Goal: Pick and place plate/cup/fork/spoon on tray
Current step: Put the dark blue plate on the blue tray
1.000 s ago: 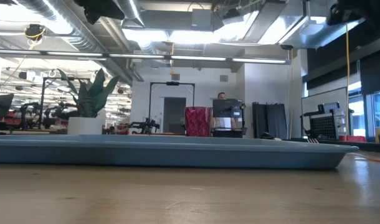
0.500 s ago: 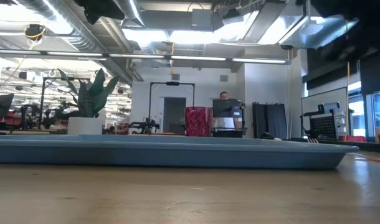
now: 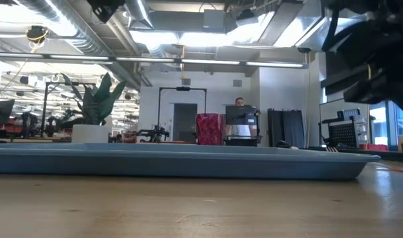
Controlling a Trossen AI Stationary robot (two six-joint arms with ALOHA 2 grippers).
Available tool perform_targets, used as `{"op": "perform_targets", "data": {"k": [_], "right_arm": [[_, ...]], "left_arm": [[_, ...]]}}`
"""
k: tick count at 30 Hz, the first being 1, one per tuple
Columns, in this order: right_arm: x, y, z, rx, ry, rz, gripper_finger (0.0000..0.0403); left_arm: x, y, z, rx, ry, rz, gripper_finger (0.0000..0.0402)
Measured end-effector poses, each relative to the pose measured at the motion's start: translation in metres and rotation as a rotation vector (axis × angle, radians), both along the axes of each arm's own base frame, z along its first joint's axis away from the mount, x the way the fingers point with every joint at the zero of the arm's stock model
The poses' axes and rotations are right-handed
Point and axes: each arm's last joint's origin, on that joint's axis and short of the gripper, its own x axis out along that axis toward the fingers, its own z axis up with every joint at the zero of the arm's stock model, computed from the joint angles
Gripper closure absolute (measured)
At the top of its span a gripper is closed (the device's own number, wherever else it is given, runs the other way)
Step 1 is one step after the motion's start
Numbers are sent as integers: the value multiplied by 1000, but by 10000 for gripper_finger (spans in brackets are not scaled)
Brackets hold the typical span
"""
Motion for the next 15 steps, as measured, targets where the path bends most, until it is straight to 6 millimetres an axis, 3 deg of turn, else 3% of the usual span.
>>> {"op": "perform_targets", "data": {"k": [15], "right_arm": [[-9,-4,-31,17,-66,33,299]], "left_arm": [[1,1,2,7,-22,18,401]]}}
